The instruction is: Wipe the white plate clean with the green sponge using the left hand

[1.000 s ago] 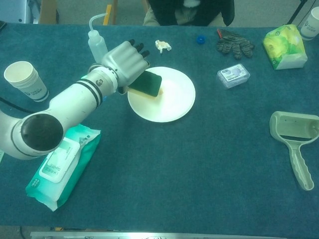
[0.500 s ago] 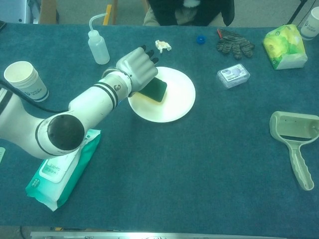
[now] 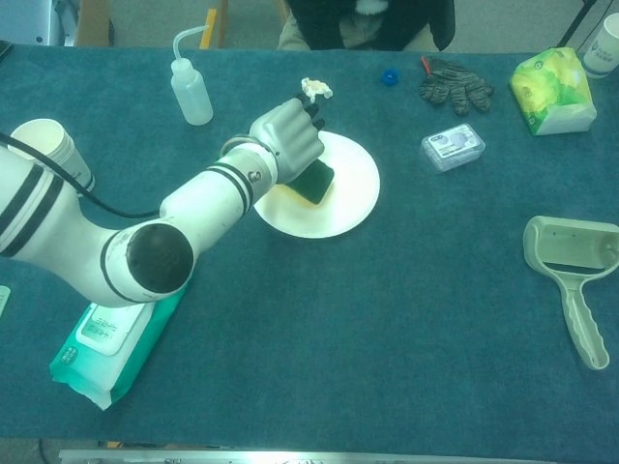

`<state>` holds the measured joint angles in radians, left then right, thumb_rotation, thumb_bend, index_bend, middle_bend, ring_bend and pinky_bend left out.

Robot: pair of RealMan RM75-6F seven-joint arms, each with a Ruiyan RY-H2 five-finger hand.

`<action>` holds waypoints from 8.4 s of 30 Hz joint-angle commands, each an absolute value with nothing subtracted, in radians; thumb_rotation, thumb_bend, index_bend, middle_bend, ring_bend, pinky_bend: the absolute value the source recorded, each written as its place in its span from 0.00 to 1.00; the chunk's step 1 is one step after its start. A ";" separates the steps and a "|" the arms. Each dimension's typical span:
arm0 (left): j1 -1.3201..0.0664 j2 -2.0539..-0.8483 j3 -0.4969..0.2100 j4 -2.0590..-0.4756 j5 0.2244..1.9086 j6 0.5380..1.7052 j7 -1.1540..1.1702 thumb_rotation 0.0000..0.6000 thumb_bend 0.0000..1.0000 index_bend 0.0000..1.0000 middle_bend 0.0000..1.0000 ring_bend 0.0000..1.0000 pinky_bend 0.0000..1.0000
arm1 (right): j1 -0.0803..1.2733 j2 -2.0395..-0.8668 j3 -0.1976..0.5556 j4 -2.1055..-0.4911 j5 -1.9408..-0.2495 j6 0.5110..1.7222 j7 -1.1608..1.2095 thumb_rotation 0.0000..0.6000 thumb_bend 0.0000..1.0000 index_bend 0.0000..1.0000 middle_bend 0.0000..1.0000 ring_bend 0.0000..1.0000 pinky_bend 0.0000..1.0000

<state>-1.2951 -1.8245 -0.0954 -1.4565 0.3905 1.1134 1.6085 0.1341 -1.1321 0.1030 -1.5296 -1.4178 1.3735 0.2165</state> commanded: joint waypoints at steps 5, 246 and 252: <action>-1.301 -1.814 -0.089 -1.444 0.369 1.132 1.603 0.91 0.30 0.42 0.08 0.00 0.02 | 0.135 -1.131 0.103 -1.534 -1.420 1.374 0.213 1.00 0.39 0.43 0.39 0.24 0.45; -0.920 -1.543 -0.053 -1.622 0.659 1.322 1.232 0.88 0.30 0.10 0.00 0.00 0.02 | 0.158 -1.140 0.098 -1.569 -1.440 1.362 0.186 1.00 0.39 0.40 0.39 0.24 0.45; -0.857 -1.480 -0.062 -1.676 0.761 1.312 1.037 0.96 0.30 0.12 0.01 0.00 0.02 | 0.161 -1.139 0.099 -1.571 -1.437 1.359 0.180 1.00 0.39 0.40 0.39 0.24 0.45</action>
<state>-0.8955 -1.5185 -0.0552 -1.6412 0.7038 1.3174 1.1261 0.1609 -1.1388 0.0988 -1.5712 -1.4373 1.3586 0.1799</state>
